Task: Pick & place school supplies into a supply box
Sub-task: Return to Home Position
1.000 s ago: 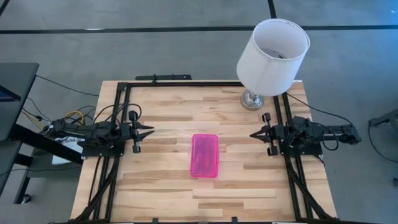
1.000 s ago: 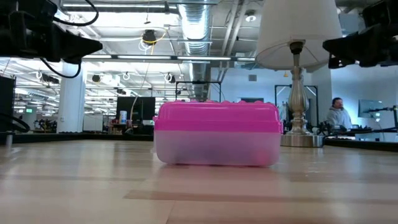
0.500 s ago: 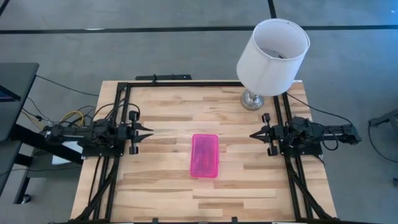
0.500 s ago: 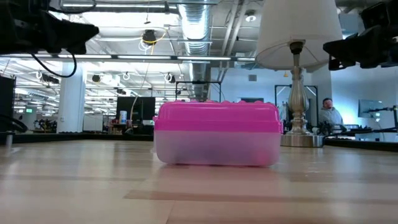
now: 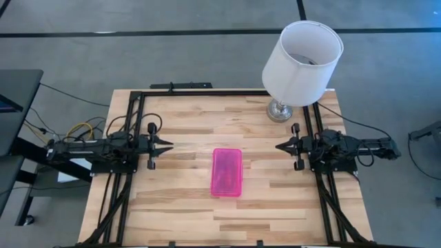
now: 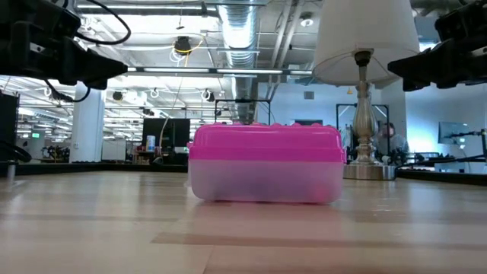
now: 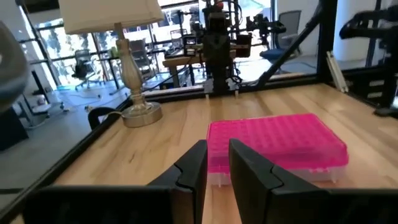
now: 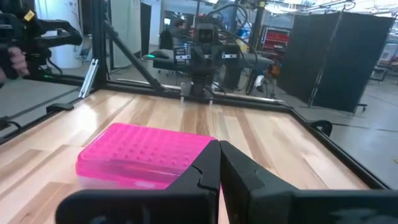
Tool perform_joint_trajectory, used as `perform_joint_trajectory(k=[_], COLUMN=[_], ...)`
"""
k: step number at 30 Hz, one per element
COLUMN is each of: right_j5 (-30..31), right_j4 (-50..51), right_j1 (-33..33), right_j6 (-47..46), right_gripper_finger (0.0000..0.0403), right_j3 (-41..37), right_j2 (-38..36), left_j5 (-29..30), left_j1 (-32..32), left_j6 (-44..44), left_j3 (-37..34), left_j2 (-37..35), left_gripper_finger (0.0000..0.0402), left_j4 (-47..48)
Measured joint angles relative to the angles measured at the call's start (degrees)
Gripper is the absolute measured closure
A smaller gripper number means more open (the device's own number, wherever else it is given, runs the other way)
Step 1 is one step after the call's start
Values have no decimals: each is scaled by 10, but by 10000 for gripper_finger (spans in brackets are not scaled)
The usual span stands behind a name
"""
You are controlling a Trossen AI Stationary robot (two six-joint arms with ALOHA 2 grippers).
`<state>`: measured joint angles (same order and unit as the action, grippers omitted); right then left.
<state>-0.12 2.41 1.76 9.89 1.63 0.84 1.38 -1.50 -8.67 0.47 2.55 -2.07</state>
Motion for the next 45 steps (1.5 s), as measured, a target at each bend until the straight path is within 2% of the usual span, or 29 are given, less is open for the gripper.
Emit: perform_joint_trajectory(k=[45], right_j5=[2], right_j4=[2], right_j1=[0], right_j6=[1], right_gripper_finger=[403], right_j3=[0], right_j2=[0], left_j5=[2], left_j1=[0], left_j6=[9], left_j3=[-1], left_j2=[2], left_gripper_finger=[340], left_j4=[0])
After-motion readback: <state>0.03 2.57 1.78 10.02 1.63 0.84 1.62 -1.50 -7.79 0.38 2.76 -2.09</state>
